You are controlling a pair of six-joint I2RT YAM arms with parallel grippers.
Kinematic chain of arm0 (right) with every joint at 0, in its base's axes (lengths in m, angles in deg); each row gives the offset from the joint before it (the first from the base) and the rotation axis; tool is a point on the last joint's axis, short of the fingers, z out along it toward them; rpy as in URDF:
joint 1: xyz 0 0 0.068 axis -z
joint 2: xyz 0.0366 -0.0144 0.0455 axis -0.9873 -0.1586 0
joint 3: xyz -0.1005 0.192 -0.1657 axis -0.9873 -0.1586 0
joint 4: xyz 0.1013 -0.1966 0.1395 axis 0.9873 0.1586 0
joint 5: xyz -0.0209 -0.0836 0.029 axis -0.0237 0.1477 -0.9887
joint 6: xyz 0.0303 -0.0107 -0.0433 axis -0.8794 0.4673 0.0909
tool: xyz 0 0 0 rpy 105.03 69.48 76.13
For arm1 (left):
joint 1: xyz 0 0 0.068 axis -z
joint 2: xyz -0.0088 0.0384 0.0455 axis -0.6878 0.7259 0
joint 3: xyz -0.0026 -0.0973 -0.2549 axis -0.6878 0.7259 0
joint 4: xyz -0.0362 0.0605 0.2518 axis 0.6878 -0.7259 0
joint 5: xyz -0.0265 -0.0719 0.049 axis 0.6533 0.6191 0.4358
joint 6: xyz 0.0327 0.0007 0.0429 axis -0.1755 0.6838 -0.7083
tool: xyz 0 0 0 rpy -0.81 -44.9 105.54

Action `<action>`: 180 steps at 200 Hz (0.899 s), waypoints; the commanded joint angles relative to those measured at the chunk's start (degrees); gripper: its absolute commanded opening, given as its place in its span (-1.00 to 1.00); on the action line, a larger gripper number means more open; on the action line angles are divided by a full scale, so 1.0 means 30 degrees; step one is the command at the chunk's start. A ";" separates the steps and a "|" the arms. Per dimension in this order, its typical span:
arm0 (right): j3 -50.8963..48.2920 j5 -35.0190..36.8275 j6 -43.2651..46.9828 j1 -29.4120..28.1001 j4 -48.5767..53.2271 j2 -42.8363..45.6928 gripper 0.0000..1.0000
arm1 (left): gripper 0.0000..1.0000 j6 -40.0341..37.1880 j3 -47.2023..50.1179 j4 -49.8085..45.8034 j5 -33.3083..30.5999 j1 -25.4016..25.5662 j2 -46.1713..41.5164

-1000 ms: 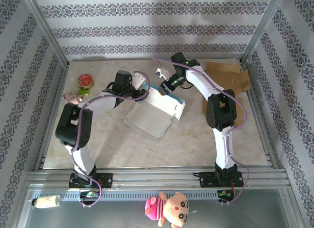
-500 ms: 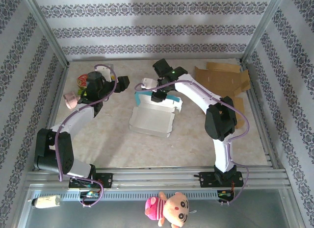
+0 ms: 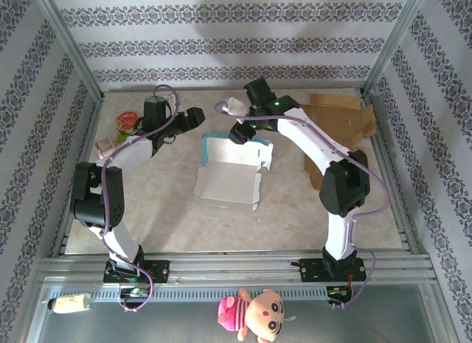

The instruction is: Fold the paper box

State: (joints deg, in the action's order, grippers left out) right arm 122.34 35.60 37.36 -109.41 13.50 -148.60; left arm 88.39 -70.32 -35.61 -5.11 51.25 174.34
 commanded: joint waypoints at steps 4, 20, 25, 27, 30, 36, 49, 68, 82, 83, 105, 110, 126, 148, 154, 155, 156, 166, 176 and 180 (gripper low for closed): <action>-0.1266 0.0749 -0.9327 0.0789 -0.0450 0.1795 0.20 | 0.49 0.0976 -0.1348 -0.2265 0.1023 0.0094 0.0756; -0.1511 0.2136 -1.4734 0.1288 0.0947 0.2222 0.22 | 0.49 0.0468 -0.1868 -0.3798 0.0597 0.0313 0.0981; -0.1578 0.1593 -1.5310 0.1454 0.1293 0.2332 0.23 | 0.49 0.0330 -0.1987 -0.4424 0.0410 0.0361 0.1020; -0.1621 0.1433 -1.5530 0.1521 0.1476 0.2367 0.24 | 0.49 0.0297 -0.2033 -0.4613 0.0314 0.0413 0.1038; -0.1715 0.1310 -1.5855 0.1624 0.1686 0.2422 0.24 | 0.49 0.0215 -0.2091 -0.4929 0.0234 0.0438 0.1065; -0.1928 0.1301 -1.6535 0.1764 0.2014 0.2620 0.24 | 0.49 0.0105 -0.2212 -0.5368 0.0112 0.0547 0.1111; -0.2773 0.1638 -1.7875 0.1888 0.1942 0.3141 0.25 | 0.49 0.0004 -0.2486 -0.6291 0.0234 0.0723 0.1268; -0.3081 0.1625 -1.8963 0.2009 0.2039 0.3227 0.26 | 0.49 -0.0370 -0.2918 -0.7407 0.0462 0.1112 0.1424; -0.2967 0.1210 -1.9878 0.2063 0.2178 0.2884 0.26 | 0.48 -0.0705 -0.3119 -0.8185 0.0325 0.1449 0.1432; -0.2965 0.1192 -1.9928 0.2066 0.2190 0.2856 0.26 | 0.48 -0.0737 -0.3130 -0.8237 0.0303 0.1476 0.1443; -0.2905 0.0941 -2.0757 0.2042 0.2156 0.2258 0.26 | 0.46 -0.1108 -0.3020 -0.8987 0.0013 0.1650 0.1402; -0.2877 0.0919 -2.0791 0.2067 0.2065 0.2151 0.26 | 0.44 -0.1162 -0.2895 -0.8942 -0.0085 0.1649 0.1392; -0.2905 0.0977 -2.0919 0.2030 0.1819 0.1822 0.24 | 0.34 -0.1266 -0.2703 -0.8729 -0.0301 0.1625 0.1546; -0.2959 0.0976 -2.0999 0.2008 0.1689 0.1260 0.22 | 0.17 -0.1111 -0.2746 -0.8541 0.0273 0.1650 0.1899; -0.3004 0.0879 -2.1039 0.1991 0.1610 0.1152 0.21 | 0.14 -0.1063 -0.2690 -0.8426 0.0447 0.1651 0.1907; -0.3013 0.0866 -2.1051 0.2001 0.1584 0.1140 0.21 | 0.13 -0.1048 -0.2667 -0.8401 0.0452 0.1651 0.1900; -0.3032 0.0830 -2.1056 0.2006 0.1570 0.1120 0.21 | 0.12 -0.1040 -0.2655 -0.8389 0.0469 0.1651 0.1911; -0.3173 0.0601 -2.1162 0.1988 0.1331 0.1008 0.19 | 0.04 -0.0959 -0.2487 -0.8181 0.0601 0.1626 0.1848; -0.3432 0.0376 -2.1178 0.1918 0.1028 0.0979 0.17 | -0.01 -0.0945 -0.2241 -0.8044 0.0582 0.1651 0.1682; -0.3524 0.0296 -2.1172 0.1887 0.1011 0.0982 0.17 | -0.04 -0.0944 -0.2140 -0.7999 0.0575 0.1662 0.1596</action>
State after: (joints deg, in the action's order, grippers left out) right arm 113.30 38.58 -24.60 -103.16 18.00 -145.06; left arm 85.94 -77.91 -59.37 -4.10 55.88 179.41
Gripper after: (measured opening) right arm 0.593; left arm 0.509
